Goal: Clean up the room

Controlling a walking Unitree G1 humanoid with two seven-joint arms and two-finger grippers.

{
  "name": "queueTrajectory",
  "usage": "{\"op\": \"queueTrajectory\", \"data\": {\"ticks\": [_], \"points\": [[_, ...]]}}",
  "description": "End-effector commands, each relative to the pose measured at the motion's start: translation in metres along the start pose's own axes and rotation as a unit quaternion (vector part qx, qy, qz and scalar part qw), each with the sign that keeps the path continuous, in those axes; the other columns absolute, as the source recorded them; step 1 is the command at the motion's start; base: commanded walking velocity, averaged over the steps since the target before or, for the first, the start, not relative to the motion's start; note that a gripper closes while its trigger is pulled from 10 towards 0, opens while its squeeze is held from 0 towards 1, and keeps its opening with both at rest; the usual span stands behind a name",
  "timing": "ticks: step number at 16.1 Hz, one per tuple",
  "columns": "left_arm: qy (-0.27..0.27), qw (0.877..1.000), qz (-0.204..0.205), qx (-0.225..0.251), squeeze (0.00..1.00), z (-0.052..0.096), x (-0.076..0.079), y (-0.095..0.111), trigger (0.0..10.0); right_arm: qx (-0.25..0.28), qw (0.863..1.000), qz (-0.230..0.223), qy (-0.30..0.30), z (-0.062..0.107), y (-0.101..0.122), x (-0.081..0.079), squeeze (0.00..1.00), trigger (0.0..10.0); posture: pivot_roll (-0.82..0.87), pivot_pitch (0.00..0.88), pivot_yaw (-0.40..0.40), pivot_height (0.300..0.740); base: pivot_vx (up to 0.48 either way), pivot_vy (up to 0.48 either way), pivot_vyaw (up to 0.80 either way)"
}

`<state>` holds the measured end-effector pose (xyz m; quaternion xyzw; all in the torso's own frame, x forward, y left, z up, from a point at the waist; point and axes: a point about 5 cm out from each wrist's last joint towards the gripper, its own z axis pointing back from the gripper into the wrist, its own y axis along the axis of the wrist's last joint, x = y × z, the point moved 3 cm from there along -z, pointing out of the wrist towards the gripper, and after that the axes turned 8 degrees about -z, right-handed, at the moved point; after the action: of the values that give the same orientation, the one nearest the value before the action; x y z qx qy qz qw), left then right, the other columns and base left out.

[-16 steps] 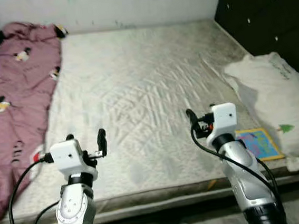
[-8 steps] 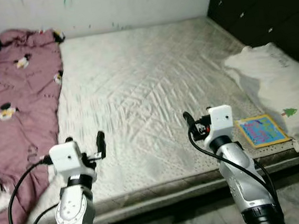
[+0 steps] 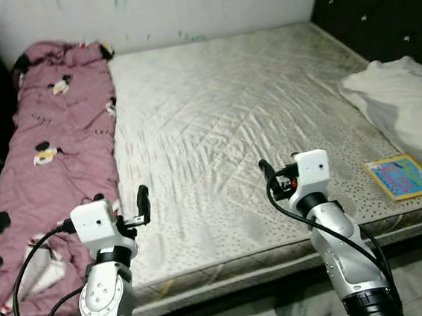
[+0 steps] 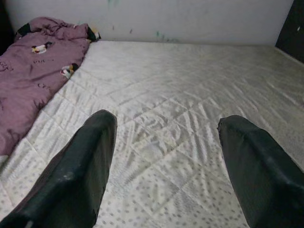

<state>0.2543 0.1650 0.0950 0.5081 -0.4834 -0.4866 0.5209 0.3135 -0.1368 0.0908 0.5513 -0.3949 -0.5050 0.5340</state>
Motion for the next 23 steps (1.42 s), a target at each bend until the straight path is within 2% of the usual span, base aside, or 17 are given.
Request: {"op": "queueTrajectory", "data": {"ticks": [1,16,20,23], "points": [[0.009,1.000,-0.007,0.000,0.00,0.0001,-0.0074,0.0007,10.0,0.011,1.000,-0.002,0.010,-0.0030,0.0060,-0.0082,0.00,10.0,0.03,0.044,-0.010,0.740,0.000,0.480,0.00],[0.011,1.000,-0.011,-0.002,0.00,-0.0025,-0.0082,0.0014,10.0,0.012,1.000,-0.003,0.012,-0.0057,0.0077,-0.0091,0.00,10.0,0.03,0.049,-0.009,0.740,0.000,0.480,0.00],[0.011,1.000,-0.011,-0.001,0.00,-0.0026,-0.0090,0.0017,10.0,0.011,1.000,0.000,0.014,-0.0061,0.0074,-0.0108,0.00,10.0,0.04,0.051,-0.010,0.740,0.000,0.000,0.00],[0.011,1.000,-0.013,-0.001,0.00,-0.0026,-0.0090,0.0017,10.0,0.009,1.000,0.004,0.017,-0.0064,0.0067,-0.0118,0.00,10.0,0.04,0.051,-0.010,0.740,0.000,0.000,0.74]]}}
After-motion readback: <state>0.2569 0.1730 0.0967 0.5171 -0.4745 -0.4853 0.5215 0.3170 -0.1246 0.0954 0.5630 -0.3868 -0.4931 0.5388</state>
